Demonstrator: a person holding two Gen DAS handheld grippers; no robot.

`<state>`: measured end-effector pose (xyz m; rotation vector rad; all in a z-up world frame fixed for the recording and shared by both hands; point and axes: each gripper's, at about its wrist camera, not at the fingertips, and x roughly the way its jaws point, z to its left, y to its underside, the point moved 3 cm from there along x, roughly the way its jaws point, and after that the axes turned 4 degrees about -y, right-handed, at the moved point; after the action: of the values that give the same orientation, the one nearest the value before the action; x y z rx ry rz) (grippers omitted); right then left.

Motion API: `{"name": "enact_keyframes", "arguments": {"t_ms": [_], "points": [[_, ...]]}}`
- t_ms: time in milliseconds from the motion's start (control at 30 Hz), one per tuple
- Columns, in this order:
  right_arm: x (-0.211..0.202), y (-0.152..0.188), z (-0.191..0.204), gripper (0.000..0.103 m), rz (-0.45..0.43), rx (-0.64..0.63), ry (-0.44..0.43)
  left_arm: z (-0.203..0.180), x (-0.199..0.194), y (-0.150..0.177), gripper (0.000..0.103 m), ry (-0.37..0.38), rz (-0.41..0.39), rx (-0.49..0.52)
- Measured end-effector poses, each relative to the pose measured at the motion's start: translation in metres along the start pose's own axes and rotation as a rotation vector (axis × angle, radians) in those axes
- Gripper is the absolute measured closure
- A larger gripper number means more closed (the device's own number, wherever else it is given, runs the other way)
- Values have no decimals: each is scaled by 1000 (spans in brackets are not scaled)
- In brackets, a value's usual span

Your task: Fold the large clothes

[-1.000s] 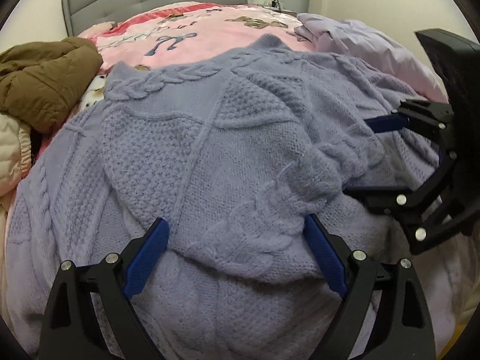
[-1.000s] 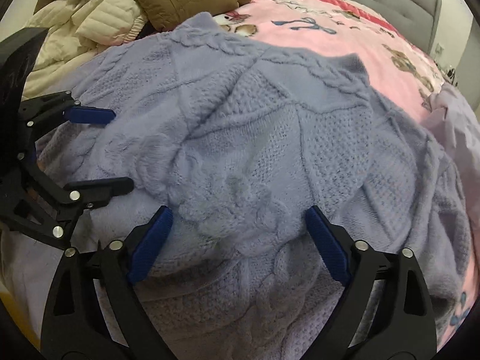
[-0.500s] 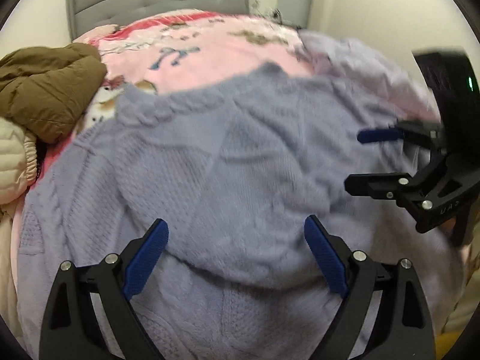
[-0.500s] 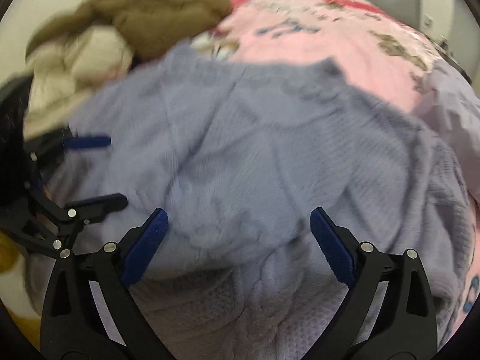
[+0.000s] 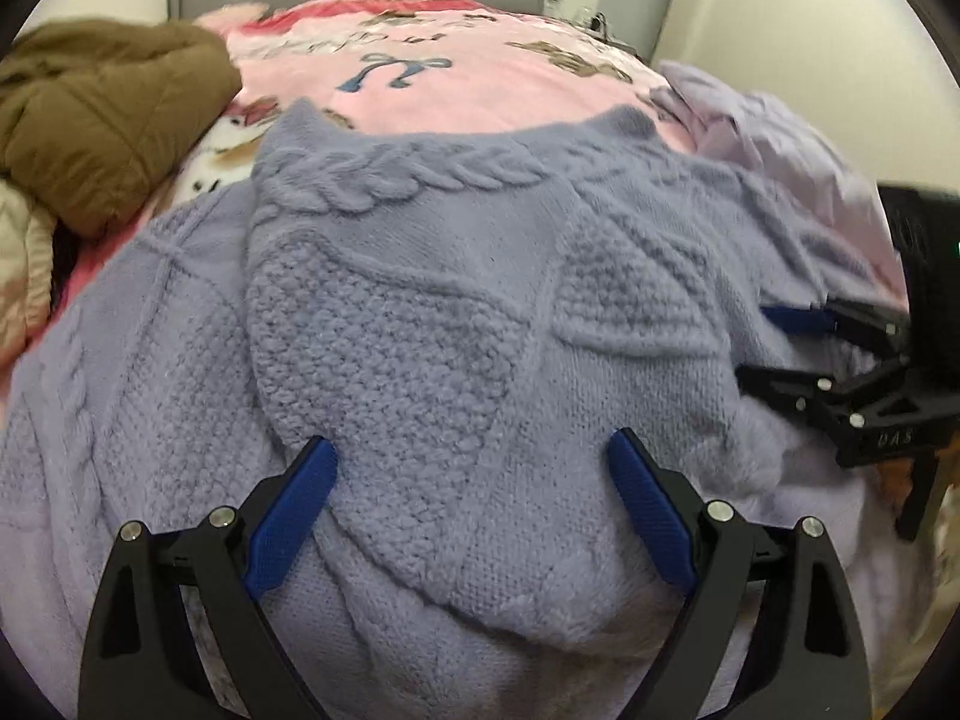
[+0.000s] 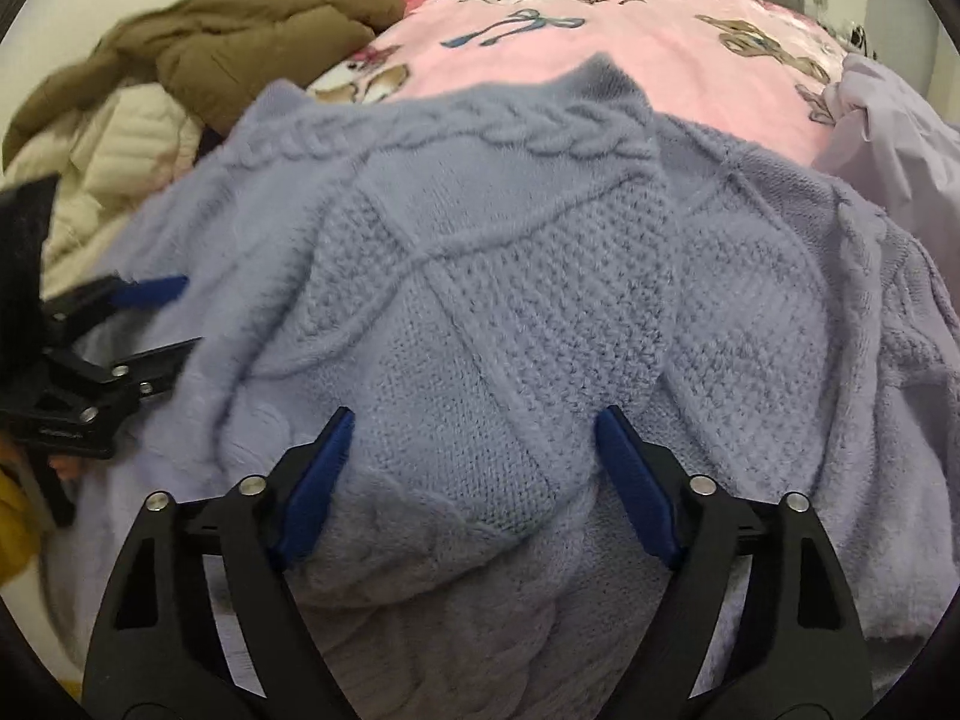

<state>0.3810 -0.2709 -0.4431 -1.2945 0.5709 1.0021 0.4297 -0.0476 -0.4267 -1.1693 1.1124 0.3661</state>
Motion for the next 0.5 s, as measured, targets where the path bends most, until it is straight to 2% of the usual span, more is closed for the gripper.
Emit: {"name": "enact_keyframes", "arguments": {"t_ms": [200,300,333,433,500], "points": [[-10,-5,-2,17,2,71,4,-3,-7,-6,12,-48,1,-16],[-43,-1,-15,17,-81,219,-4,-12,-27,-14,12,-60,-42,-32],[-63,7,-23,17,-129,294,1,-19,-37,-17,12,-64,-71,-32],[-108,36,-46,17,-191,434,53,-46,-58,-26,12,-46,-133,-2],[-140,68,-63,17,-196,494,159,-80,-71,-32,12,-9,-183,44]]}}
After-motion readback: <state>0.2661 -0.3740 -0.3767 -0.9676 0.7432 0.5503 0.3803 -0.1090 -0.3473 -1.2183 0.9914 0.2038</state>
